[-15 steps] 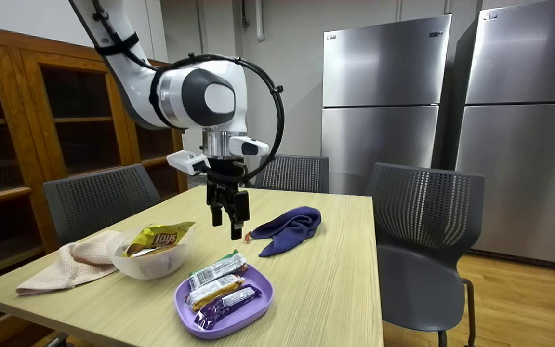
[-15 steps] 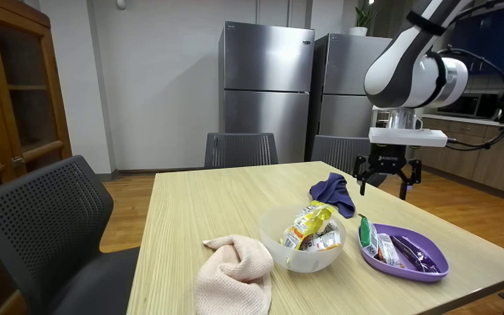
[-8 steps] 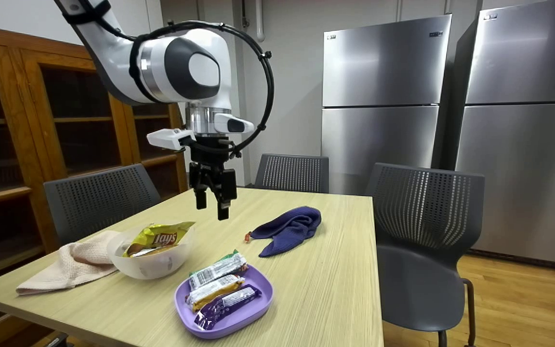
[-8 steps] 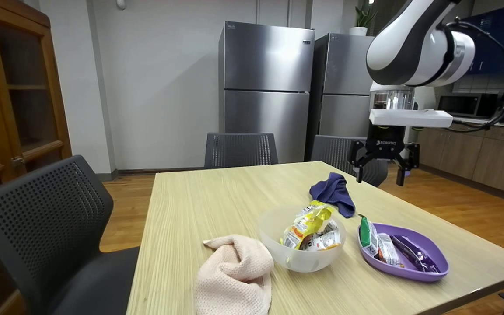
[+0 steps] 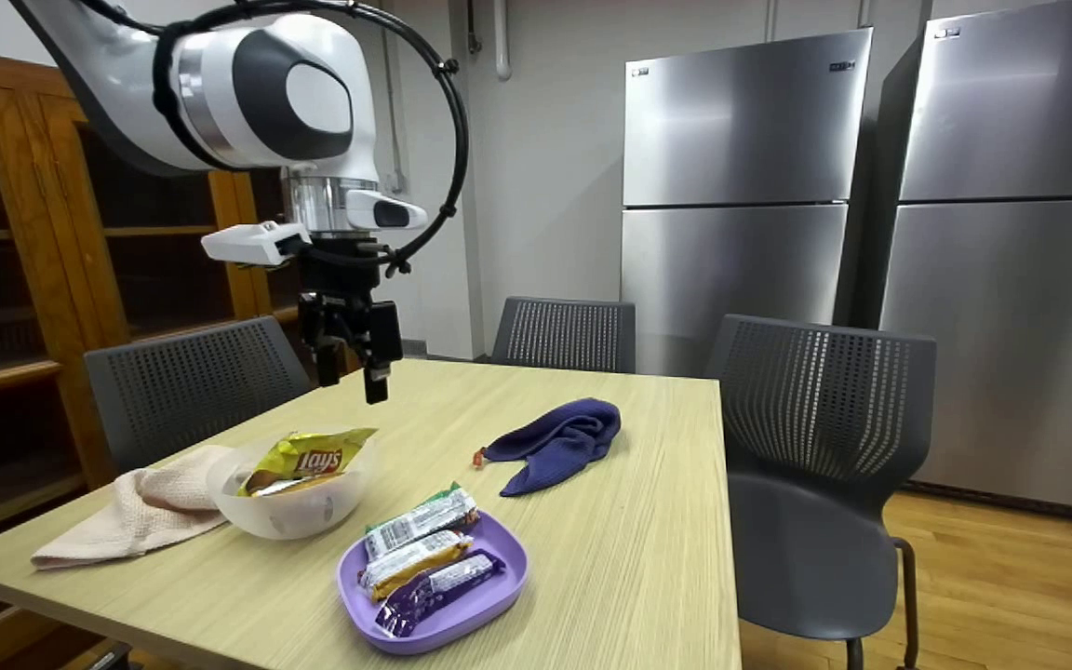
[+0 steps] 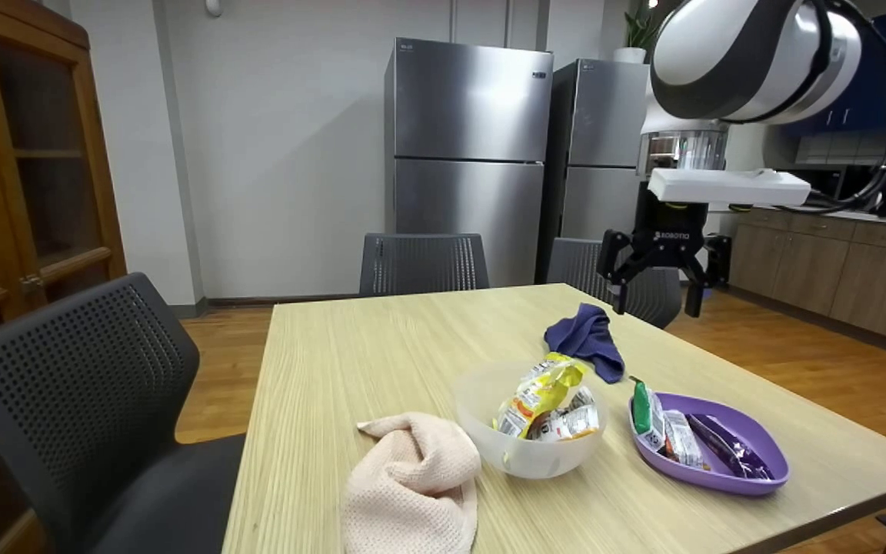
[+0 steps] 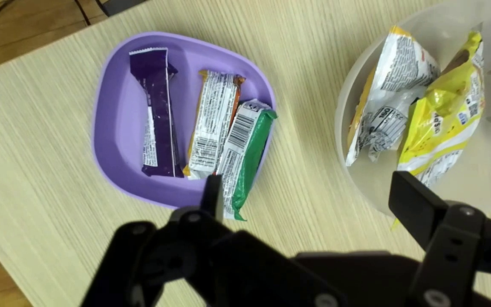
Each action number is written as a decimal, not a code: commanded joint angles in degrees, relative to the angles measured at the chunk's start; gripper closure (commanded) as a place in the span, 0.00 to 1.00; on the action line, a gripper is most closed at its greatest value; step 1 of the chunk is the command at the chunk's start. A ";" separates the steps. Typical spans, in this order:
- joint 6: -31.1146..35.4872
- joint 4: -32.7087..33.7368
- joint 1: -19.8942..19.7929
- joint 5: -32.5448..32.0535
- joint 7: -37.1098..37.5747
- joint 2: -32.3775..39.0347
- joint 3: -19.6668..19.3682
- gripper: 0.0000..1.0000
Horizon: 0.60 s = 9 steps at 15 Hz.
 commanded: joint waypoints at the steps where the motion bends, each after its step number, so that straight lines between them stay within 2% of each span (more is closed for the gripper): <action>1: -1.25 -4.15 0.12 0.46 -1.98 -6.64 2.19 0.00; 9: -1.50 -7.57 -0.26 0.87 -0.98 -12.80 4.08 0.00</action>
